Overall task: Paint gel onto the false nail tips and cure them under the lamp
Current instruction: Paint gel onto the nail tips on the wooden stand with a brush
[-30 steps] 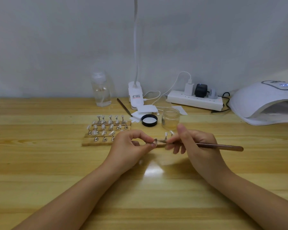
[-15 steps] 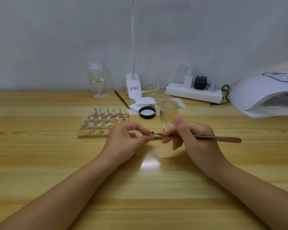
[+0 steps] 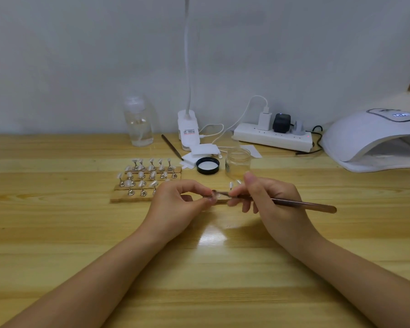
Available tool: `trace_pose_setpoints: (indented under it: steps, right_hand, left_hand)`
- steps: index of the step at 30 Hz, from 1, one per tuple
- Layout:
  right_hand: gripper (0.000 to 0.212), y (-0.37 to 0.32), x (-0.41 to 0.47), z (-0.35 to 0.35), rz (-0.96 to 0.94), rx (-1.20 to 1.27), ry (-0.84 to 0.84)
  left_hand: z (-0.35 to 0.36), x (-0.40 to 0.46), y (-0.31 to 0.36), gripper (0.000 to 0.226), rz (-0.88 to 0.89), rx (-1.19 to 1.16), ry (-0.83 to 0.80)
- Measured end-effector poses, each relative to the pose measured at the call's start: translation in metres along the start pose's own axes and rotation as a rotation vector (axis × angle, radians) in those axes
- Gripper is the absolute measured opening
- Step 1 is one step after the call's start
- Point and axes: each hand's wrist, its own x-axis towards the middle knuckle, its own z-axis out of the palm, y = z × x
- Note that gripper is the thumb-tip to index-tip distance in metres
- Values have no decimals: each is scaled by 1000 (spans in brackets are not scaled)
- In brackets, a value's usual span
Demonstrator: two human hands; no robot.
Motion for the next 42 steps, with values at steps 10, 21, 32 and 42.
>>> trace_pose_setpoints:
  steps: [10,21,32,42]
  right_hand:
    - [35,-1,-3,-1,-43,9,-2]
    - [38,-1,-3,-1,-31,19,85]
    - [38,-1,-2,0,-6,22,47]
    - [37,0,-4,0,-29,19,22]
  left_hand:
    - [-1,1,0,21,1,-39,-13]
    - [-1,1,-1,9,-13,-55,-38]
    - [-1,2,-3,14,5,-61,-38]
    - [0,2,-5,10,40,-34,-40]
